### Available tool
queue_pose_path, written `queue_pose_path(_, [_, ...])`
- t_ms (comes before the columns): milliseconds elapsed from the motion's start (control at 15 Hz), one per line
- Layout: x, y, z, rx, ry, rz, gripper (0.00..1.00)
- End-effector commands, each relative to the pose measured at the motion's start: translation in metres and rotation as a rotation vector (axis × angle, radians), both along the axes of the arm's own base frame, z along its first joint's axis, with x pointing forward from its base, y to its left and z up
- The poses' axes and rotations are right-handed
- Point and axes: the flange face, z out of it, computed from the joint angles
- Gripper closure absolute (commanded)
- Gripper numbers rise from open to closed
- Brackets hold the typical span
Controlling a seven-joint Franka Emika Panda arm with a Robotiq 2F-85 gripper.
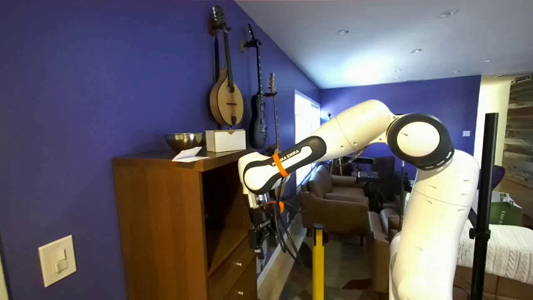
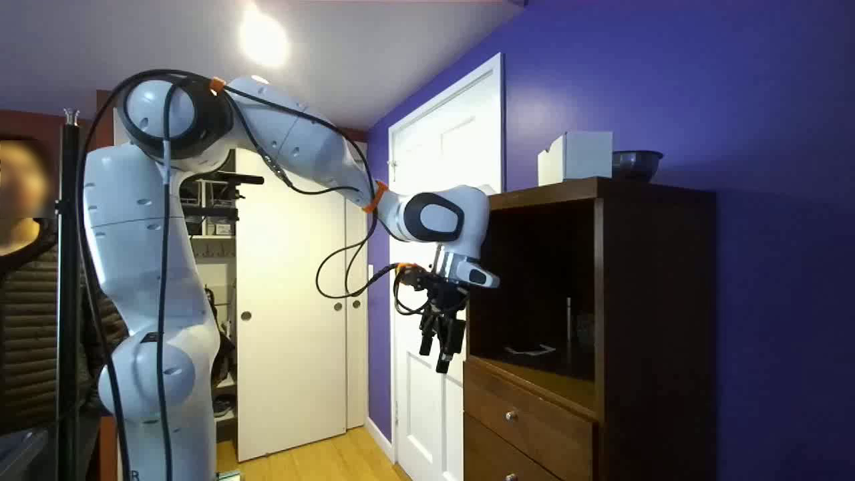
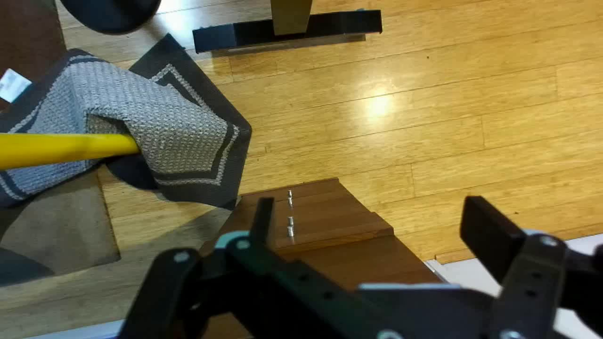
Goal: Put the white paper in the silver bowl
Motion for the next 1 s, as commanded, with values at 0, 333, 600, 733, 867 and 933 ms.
queue_pose_path(0, [0.000,0.000,0.000,0.000,0.001,0.000,0.00])
queue_pose_path(333, [0.000,0.000,0.000,0.000,0.000,0.000,0.00])
queue_pose_path(600, [-0.013,-0.017,0.038,0.039,-0.087,-0.015,0.00])
queue_pose_path(733, [-0.024,-0.030,0.065,0.055,-0.139,-0.040,0.00])
queue_pose_path(867, [-0.042,-0.041,0.106,0.124,-0.207,-0.122,0.00])
queue_pose_path(933, [-0.051,-0.044,0.126,0.150,-0.240,-0.152,0.00])
